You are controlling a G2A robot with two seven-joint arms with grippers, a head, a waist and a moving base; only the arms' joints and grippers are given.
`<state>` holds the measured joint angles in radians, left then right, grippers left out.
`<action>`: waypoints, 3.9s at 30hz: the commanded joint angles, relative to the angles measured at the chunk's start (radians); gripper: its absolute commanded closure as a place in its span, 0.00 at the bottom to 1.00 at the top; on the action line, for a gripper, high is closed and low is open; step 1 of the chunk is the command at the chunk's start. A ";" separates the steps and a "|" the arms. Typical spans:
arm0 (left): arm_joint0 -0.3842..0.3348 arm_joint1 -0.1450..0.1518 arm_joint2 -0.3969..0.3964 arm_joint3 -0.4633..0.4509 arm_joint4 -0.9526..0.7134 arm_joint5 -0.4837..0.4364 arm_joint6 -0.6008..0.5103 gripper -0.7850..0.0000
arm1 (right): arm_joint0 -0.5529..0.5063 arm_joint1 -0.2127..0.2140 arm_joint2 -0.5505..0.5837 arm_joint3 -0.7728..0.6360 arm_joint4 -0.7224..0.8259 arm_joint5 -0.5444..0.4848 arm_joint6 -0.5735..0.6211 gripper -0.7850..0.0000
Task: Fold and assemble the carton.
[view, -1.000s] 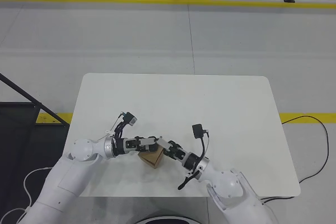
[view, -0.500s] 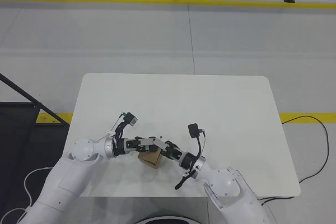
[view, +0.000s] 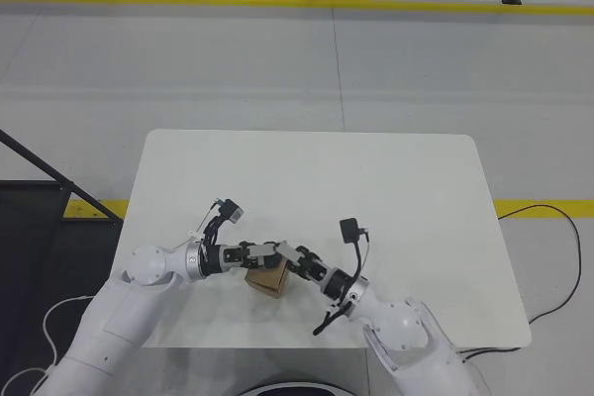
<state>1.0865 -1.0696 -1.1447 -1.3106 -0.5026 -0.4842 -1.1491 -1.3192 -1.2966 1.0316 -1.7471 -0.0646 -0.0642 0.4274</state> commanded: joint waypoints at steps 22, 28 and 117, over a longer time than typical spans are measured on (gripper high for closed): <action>0.010 0.002 -0.010 0.001 -0.001 -0.003 -0.003 0.00 | 0.029 0.006 -0.018 0.032 0.054 -0.043 0.176 0.00; 0.011 0.002 -0.011 0.001 -0.003 -0.002 -0.002 0.00 | 0.042 0.005 -0.028 0.052 0.059 -0.030 0.184 0.00; 0.017 0.009 -0.053 -0.040 -0.075 -0.004 -0.082 0.00 | 0.023 0.022 -0.048 0.042 0.031 -0.170 0.184 0.00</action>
<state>1.1037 -1.0602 -1.1976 -1.3512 -0.5792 -0.4867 -1.2306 -1.2984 -1.2747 0.9872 -1.7060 -0.0305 -0.2350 0.6111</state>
